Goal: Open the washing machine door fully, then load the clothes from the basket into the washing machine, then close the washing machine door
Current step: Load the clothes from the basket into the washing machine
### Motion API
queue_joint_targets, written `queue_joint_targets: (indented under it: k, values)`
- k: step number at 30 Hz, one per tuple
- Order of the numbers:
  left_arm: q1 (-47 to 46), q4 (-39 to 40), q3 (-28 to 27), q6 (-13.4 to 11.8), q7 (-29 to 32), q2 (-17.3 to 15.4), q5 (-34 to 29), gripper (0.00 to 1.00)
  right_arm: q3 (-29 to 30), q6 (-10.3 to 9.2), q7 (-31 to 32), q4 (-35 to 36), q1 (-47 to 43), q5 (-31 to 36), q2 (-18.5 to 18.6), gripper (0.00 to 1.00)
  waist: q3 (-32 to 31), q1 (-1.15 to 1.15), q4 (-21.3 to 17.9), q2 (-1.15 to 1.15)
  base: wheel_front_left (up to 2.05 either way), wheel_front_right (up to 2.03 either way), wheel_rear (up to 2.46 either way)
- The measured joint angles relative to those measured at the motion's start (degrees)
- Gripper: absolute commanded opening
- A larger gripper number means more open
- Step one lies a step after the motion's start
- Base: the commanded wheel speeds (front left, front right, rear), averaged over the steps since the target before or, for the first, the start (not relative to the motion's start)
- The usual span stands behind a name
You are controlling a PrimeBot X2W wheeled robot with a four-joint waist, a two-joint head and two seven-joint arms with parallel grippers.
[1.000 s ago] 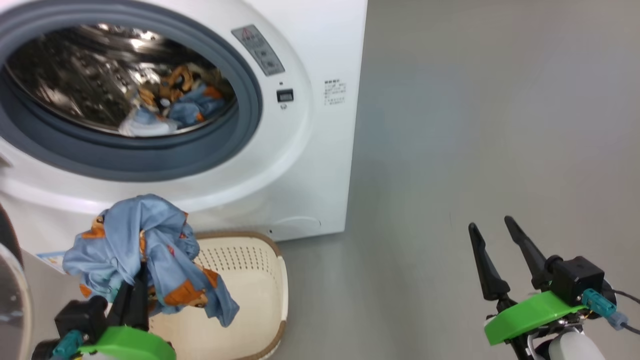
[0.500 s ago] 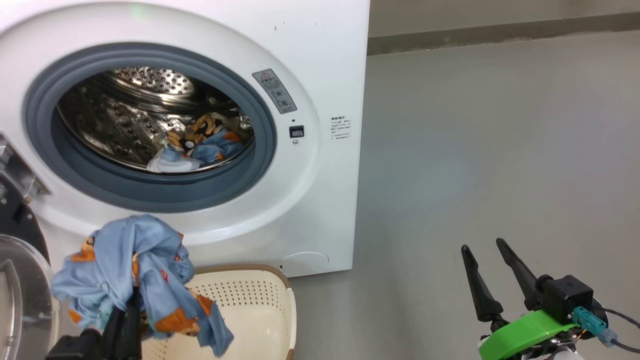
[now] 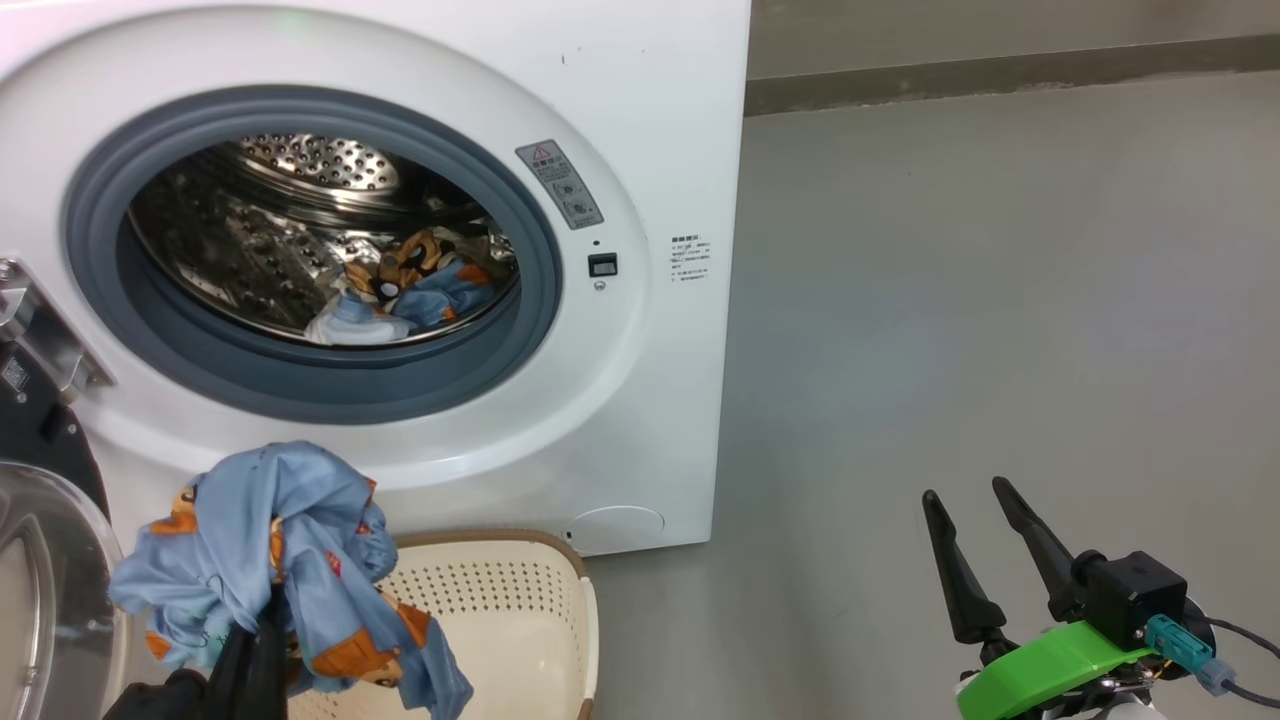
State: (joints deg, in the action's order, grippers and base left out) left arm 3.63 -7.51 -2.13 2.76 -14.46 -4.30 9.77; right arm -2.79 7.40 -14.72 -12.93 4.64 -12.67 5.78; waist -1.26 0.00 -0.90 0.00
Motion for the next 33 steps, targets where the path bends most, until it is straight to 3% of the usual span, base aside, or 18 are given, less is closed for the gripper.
queue_joint_targets:
  k: [19, 28, 33]
  values:
    - [-0.2, -0.07, -0.11, 0.03, 0.0, 0.41, 0.01, 0.0, 0.18, 0.0, 0.0, 0.74, -0.01, 0.0, -0.26, 1.0, 2.37, 0.0, 0.13, 0.0, 0.0, 0.0, 0.0]
    - [-8.52, -2.22, -0.23, 0.88, 0.0, 0.85, 0.08, 0.0, 0.24, 0.0, 0.0, 1.54, 0.62, -0.01, -0.31, 1.0, 8.73, 0.0, -0.08, 0.0, 0.0, 0.0, 0.0]
    - [-16.07, -5.25, -0.62, 1.63, -0.01, -0.64, -0.02, 0.0, -0.56, 0.0, 0.0, 1.79, 3.56, -0.02, -0.4, 1.0, 12.19, 0.0, -0.52, 0.0, 0.0, 0.0, 0.0]
